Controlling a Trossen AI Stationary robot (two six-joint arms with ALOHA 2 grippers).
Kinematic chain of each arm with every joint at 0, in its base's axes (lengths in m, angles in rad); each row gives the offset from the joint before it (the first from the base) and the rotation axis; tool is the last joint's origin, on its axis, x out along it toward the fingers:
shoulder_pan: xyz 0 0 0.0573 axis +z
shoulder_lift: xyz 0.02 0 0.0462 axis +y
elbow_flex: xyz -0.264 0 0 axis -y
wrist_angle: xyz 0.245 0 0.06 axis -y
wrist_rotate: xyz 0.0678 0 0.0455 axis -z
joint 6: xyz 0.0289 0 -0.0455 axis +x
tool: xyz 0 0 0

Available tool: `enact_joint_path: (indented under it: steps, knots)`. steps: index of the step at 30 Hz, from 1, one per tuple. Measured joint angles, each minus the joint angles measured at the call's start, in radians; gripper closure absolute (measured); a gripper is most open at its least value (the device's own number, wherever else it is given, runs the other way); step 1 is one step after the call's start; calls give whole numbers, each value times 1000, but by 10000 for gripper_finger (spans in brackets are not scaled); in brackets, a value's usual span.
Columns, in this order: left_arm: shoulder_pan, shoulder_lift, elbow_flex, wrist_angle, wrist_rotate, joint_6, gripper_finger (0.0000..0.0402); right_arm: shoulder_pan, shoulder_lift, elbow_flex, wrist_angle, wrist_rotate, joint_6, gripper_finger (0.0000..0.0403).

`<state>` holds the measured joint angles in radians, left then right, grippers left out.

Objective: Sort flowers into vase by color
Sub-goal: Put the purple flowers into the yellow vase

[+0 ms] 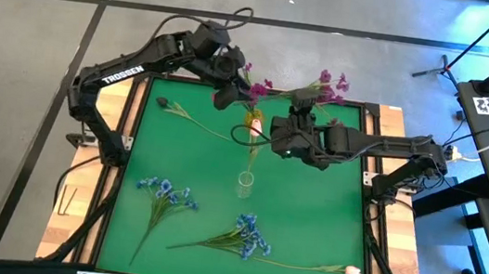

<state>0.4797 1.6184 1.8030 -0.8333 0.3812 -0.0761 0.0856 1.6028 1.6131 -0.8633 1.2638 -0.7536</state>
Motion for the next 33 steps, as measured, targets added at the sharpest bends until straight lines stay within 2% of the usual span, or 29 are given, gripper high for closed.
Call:
enact_joint_path:
  steps: [9,20,33]
  knots:
    - [-25,0,0,-27,67,0,205,0,0,0,2,-19,0,402]
    - [-32,0,0,-49,-22,0,220,0,0,0,2,-26,0,402]
    - [-27,0,0,-47,-24,5,248,0,0,0,2,-62,0,402]
